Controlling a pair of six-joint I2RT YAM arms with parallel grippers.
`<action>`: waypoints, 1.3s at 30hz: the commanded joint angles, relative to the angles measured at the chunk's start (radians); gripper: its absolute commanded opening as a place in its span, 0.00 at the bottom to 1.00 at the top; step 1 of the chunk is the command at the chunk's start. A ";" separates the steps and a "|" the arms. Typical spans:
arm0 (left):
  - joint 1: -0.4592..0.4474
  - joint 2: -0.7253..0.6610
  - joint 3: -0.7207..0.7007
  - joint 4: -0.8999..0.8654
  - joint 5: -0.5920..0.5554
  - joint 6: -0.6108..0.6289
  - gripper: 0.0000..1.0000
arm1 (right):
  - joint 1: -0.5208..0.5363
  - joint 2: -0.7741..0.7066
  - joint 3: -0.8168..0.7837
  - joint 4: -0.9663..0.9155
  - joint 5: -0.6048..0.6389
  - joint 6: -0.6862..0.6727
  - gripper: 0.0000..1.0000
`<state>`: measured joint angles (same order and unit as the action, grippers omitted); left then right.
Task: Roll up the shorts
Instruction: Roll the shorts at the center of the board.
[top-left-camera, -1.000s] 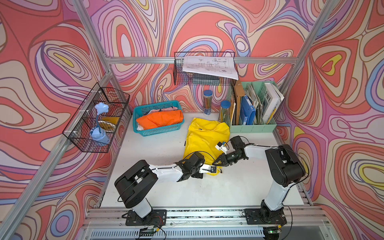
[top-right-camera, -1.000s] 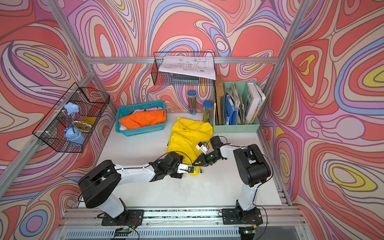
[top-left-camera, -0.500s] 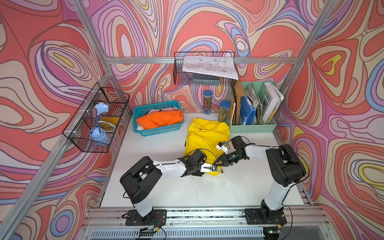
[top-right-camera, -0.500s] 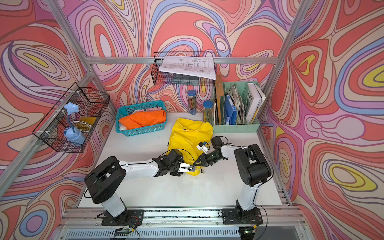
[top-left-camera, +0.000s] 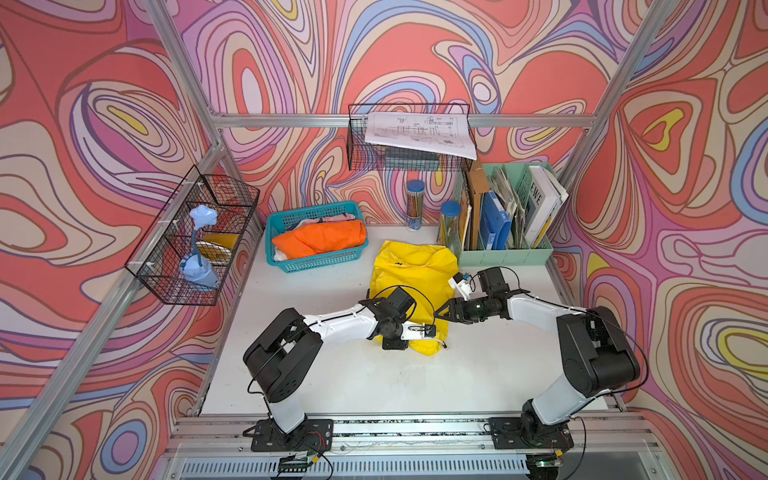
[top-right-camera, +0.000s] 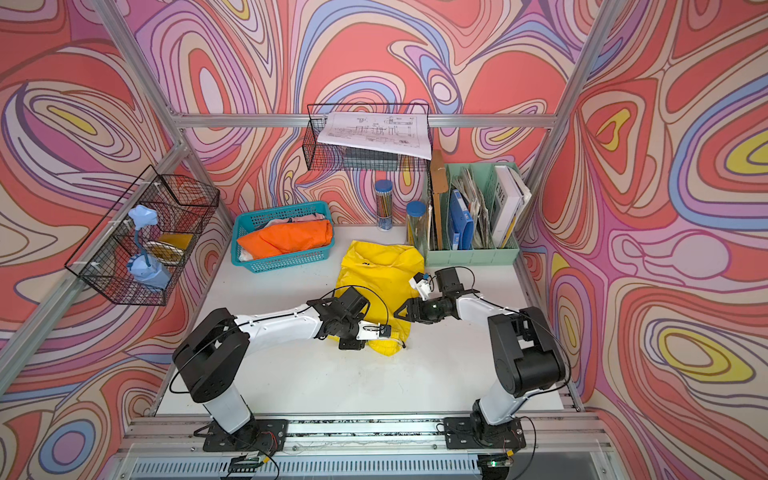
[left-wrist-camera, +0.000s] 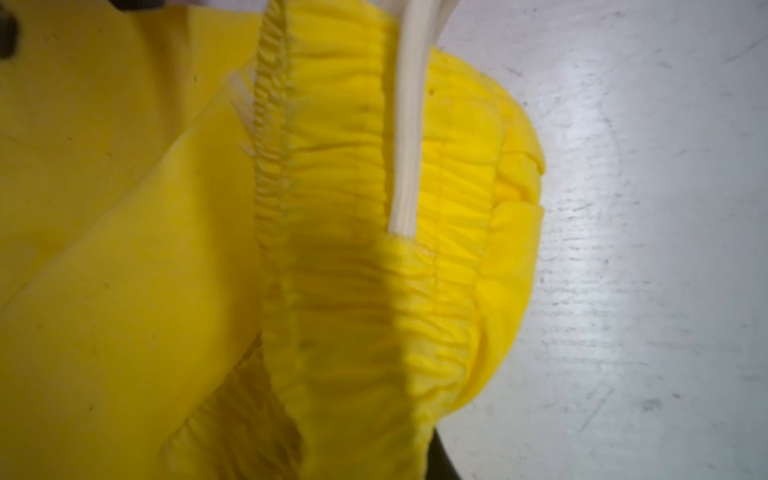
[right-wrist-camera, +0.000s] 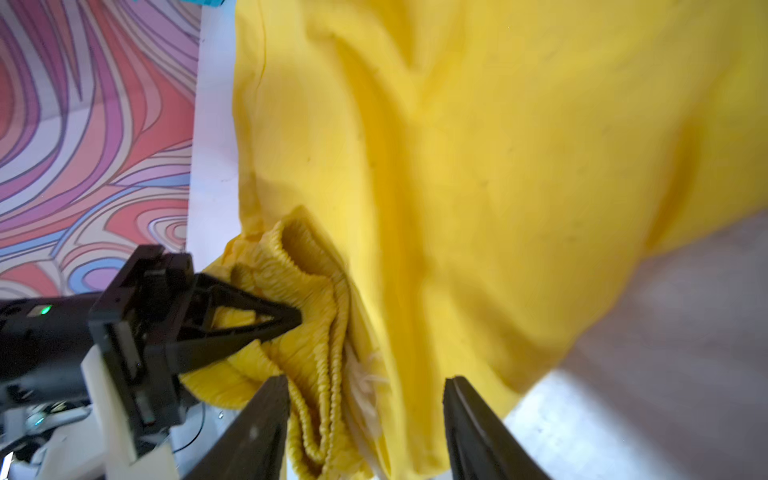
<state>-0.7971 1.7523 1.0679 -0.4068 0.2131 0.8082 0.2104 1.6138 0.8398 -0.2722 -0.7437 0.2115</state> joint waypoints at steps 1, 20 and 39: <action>0.009 0.033 0.067 -0.224 0.087 -0.033 0.00 | -0.013 -0.091 -0.021 0.028 0.268 0.053 0.59; 0.146 0.523 0.751 -0.862 0.300 -0.146 0.00 | 0.248 -0.769 -0.423 0.368 0.577 -0.447 0.64; 0.213 0.664 0.893 -0.993 0.348 -0.162 0.00 | 0.741 -0.531 -0.532 0.587 0.913 -1.074 0.64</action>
<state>-0.5945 2.3692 1.9545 -1.3483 0.5949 0.6758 0.9306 1.0515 0.3290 0.1982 0.1089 -0.7387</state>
